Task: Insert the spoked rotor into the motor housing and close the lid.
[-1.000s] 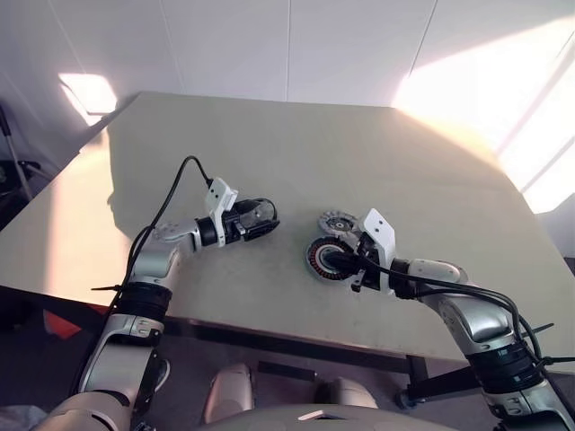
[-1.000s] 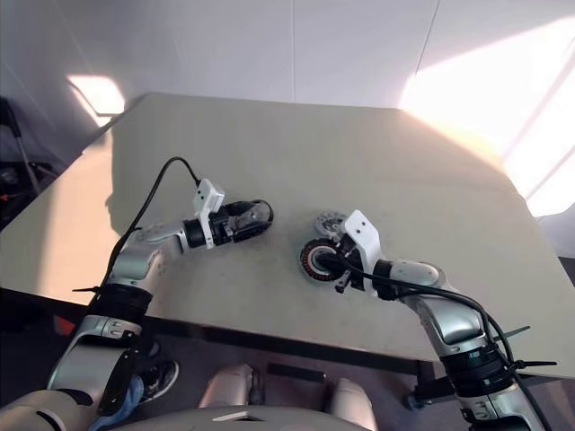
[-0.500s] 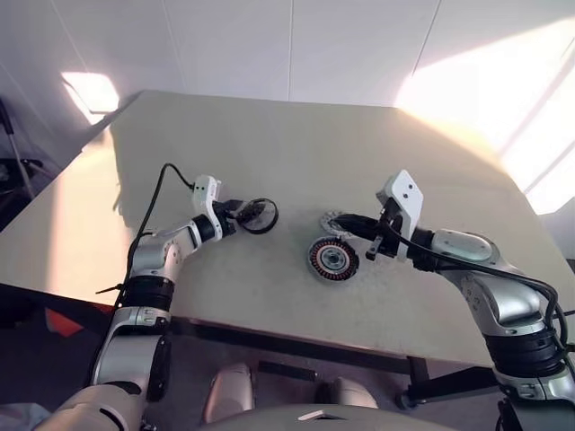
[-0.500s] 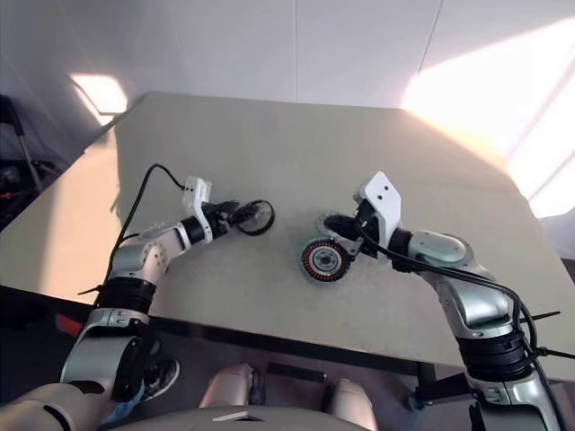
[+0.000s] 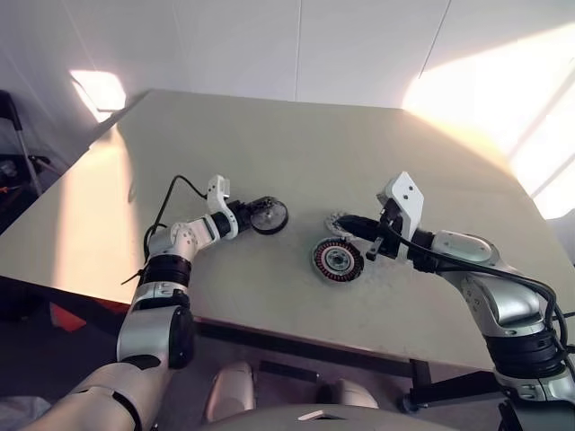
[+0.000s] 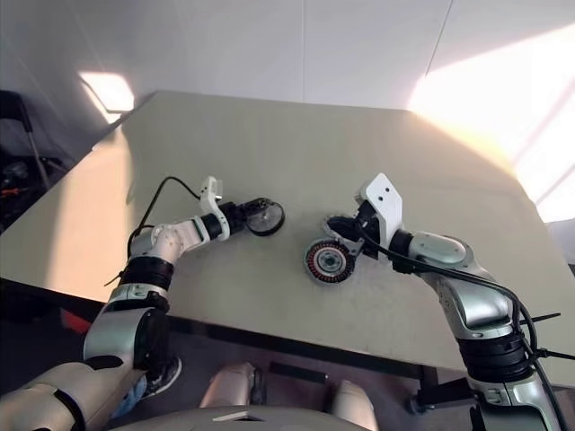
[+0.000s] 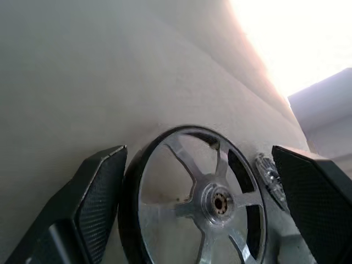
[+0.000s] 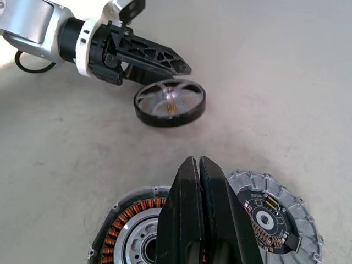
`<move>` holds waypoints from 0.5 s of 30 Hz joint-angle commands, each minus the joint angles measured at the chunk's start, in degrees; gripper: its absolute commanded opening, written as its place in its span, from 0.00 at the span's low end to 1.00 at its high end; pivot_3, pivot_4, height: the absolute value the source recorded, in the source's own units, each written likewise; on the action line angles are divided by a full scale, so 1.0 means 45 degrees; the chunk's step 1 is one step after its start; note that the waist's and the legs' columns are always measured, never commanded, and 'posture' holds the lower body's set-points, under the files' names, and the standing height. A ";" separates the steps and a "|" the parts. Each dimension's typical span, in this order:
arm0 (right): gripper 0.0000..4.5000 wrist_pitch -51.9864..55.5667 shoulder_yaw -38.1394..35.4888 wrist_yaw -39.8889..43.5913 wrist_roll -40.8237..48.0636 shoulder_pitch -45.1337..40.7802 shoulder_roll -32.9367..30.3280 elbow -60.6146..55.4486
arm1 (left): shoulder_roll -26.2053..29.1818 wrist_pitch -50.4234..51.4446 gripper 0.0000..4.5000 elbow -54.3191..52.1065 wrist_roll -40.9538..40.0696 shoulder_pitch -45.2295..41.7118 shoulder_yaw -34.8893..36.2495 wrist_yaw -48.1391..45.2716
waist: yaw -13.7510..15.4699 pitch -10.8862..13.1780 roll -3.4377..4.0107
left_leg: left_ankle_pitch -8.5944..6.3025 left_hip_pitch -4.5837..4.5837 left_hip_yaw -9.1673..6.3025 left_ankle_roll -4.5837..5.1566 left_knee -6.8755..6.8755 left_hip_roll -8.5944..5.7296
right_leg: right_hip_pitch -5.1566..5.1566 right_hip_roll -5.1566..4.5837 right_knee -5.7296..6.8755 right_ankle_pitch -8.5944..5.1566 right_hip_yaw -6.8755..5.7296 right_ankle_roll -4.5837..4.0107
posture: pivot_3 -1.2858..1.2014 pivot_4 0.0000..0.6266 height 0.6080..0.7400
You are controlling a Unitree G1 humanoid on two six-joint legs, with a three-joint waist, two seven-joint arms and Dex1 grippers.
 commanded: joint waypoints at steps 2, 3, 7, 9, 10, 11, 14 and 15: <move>0.01 -0.0166 -0.0216 -0.0123 0.0004 -0.0243 -0.0061 -0.0182 | -0.0259 0.0334 1.00 -0.0026 -0.0286 -0.0361 -0.0055 -0.0292 | 0.0023 0.0000 0.0000 | 0.0000 -0.0017 -0.0001 0.0000 -0.0002 0.0004 | -0.0019 0.0002 0.0001 -0.0001 -0.0001 0.0003 | 0.52 0.00 1.00; 0.01 -0.0166 -0.0227 -0.0157 -0.0002 -0.0239 -0.0058 -0.0177 | -0.0253 0.0311 1.00 -0.0027 -0.0262 -0.0345 -0.0023 -0.0291 | 0.0016 0.0000 0.0000 | 0.0000 -0.0024 -0.0001 0.0000 -0.0004 0.0006 | -0.0028 0.0003 0.0002 -0.0002 -0.0001 0.0004 | 0.52 0.00 1.00; 0.00 -0.0195 -0.0236 -0.0209 -0.0026 -0.0221 -0.0068 -0.0174 | -0.0144 0.0333 0.86 -0.0005 -0.0452 -0.0226 0.0426 -0.0143 | 0.0010 0.0001 0.0001 | -0.0003 -0.0034 0.0000 0.0007 -0.0006 0.0008 | -0.0041 0.0005 0.0004 -0.0003 -0.0003 0.0005 | 0.52 0.00 1.00; 0.00 -0.0230 -0.0211 -0.0211 -0.0071 -0.0283 -0.0057 -0.0083 | -0.0083 0.0556 0.72 -0.0144 -0.0595 -0.0167 0.0556 -0.0144 | 0.0011 0.0001 0.0000 | -0.0004 -0.0035 0.0000 0.0008 -0.0005 0.0006 | -0.0040 0.0004 0.0002 -0.0003 -0.0003 0.0005 | 0.52 0.00 1.00; 0.00 -0.0241 -0.0198 -0.0209 -0.0086 -0.0323 -0.0051 -0.0036 | -0.0052 0.0717 0.64 -0.0236 -0.0666 -0.0128 0.0589 -0.0167 | 0.0010 0.0001 0.0000 | -0.0004 -0.0034 0.0000 0.0009 -0.0003 0.0005 | -0.0037 0.0004 0.0002 -0.0003 -0.0003 0.0005 | 0.52 0.00 1.00; 0.00 -0.0258 -0.0183 -0.0208 -0.0104 -0.0360 -0.0045 0.0000 | -0.0015 0.0897 0.57 -0.0377 -0.0696 -0.0053 0.0556 -0.0199 | 0.0009 0.0001 0.0001 | -0.0004 -0.0033 0.0000 0.0008 -0.0003 0.0006 | -0.0037 0.0004 0.0002 -0.0003 -0.0003 0.0006 | 0.52 0.00 1.00; 0.00 -0.0306 -0.0152 -0.0212 -0.0169 -0.0450 -0.0015 0.0102 | 0.0043 0.1198 0.42 -0.0629 -0.0708 0.0134 0.0478 -0.0102 | 0.0008 0.0001 0.0001 | -0.0003 -0.0032 0.0001 0.0006 -0.0004 0.0007 | -0.0038 0.0004 0.0003 -0.0003 -0.0003 0.0006 | 0.52 0.00 1.00; 0.00 -0.0330 -0.0141 -0.0210 -0.0195 -0.0479 -0.0003 0.0143 | 0.0065 0.1264 0.42 -0.0717 -0.0667 0.0229 0.0420 -0.0069 | 0.0006 0.0001 0.0001 | -0.0003 -0.0033 0.0000 0.0006 -0.0004 0.0007 | -0.0038 0.0004 0.0003 -0.0003 -0.0003 0.0005 | 0.52 0.00 1.00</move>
